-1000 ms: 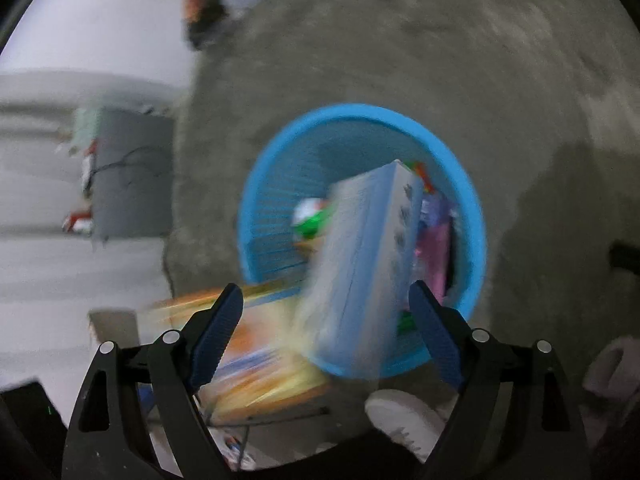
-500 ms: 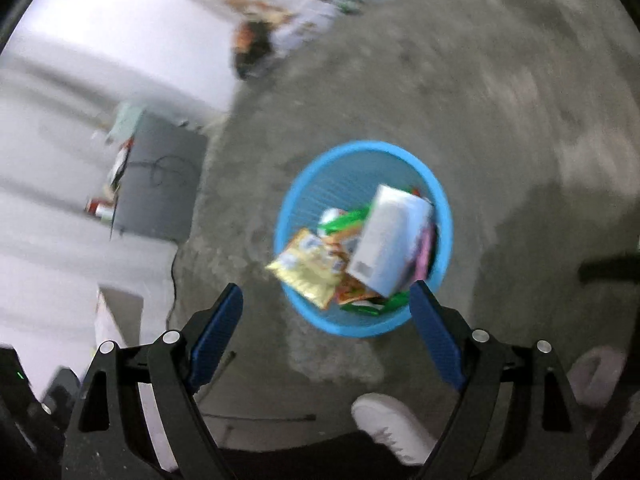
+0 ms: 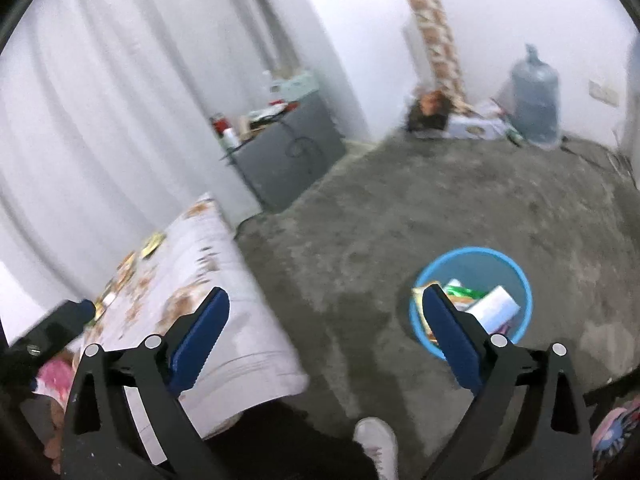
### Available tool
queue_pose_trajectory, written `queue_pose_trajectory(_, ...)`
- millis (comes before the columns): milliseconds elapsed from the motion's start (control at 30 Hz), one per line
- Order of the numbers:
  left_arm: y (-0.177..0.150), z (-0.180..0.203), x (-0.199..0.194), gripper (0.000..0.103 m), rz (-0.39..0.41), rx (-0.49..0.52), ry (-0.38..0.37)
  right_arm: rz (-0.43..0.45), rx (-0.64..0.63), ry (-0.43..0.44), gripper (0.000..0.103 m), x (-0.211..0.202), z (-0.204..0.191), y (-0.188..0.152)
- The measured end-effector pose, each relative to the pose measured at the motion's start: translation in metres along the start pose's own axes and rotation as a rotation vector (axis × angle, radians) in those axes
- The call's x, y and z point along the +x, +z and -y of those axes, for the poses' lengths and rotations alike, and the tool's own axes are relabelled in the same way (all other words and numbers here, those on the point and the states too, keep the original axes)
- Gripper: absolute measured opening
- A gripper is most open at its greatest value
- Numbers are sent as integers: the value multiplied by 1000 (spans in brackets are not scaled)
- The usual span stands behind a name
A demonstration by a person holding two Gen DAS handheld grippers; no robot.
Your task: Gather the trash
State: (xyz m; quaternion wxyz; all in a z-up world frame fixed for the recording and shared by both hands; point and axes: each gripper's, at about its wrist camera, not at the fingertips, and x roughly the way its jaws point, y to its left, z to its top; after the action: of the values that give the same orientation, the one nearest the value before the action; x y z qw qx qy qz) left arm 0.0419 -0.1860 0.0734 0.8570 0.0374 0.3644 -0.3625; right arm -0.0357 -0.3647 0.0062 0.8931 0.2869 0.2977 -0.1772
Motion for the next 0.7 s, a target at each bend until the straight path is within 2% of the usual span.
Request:
queue_pose_trajectory(133, -21, -27, -33, 97, 25, -71, 127, 42, -114, 1, 95, -17, -35, -8)
queue_pose_trajectory(300, -49, -55, -63, 97, 56, -112, 316, 62, -232, -18, 95, -36, -73, -15)
queue_pose_trajectory(567, -76, -81, -97, 97, 104, -140, 477, 108, -415, -86, 95, -50, -116, -36)
queue_pose_trajectory(633, -87, -85, -103, 97, 103, -182, 482, 92, -429, -92, 95, -50, -119, -42)
queue_pose_trajectory(700, -101, -91, -102, 97, 69, -233, 484, 57, -444, -84, 95, -49, -119, -54)
